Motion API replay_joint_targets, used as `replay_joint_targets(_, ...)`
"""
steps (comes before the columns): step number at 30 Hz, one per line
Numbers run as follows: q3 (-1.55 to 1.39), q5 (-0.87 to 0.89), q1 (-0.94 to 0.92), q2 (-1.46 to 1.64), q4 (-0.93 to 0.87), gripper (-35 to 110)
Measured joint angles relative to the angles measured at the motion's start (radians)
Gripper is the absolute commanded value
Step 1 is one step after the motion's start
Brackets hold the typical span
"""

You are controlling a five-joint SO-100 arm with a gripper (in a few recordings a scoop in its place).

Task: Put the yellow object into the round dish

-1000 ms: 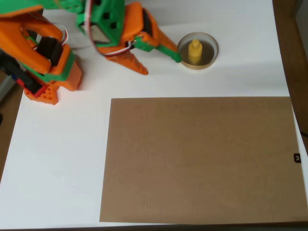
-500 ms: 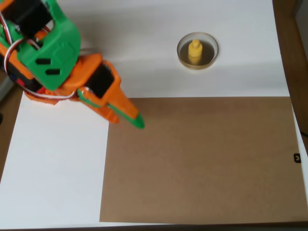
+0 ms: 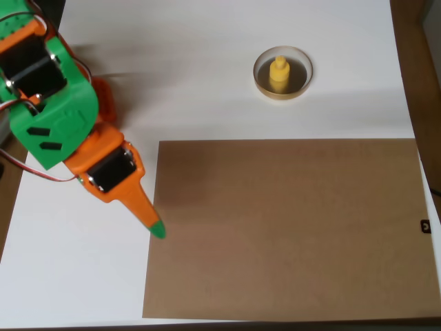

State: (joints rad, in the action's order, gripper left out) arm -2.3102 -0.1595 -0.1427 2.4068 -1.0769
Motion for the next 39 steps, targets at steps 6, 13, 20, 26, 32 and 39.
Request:
replay_joint_targets(6, -0.106, 0.0, -0.04, 0.132, 0.015, 16)
replay_joint_targets(13, -0.215, 0.018, -0.107, 0.325, 0.028, 16)
replay_joint_targets(20, -0.413, -0.009, -0.158, 0.594, 0.043, 17)
replay_joint_targets(26, -0.529, -0.009, -0.216, 0.808, -0.002, 18)
replay_joint_targets(32, -0.561, 0.012, -0.232, 0.841, -0.002, 19)
replay_joint_targets(39, -0.601, 0.031, -0.252, 0.842, -0.002, 18)
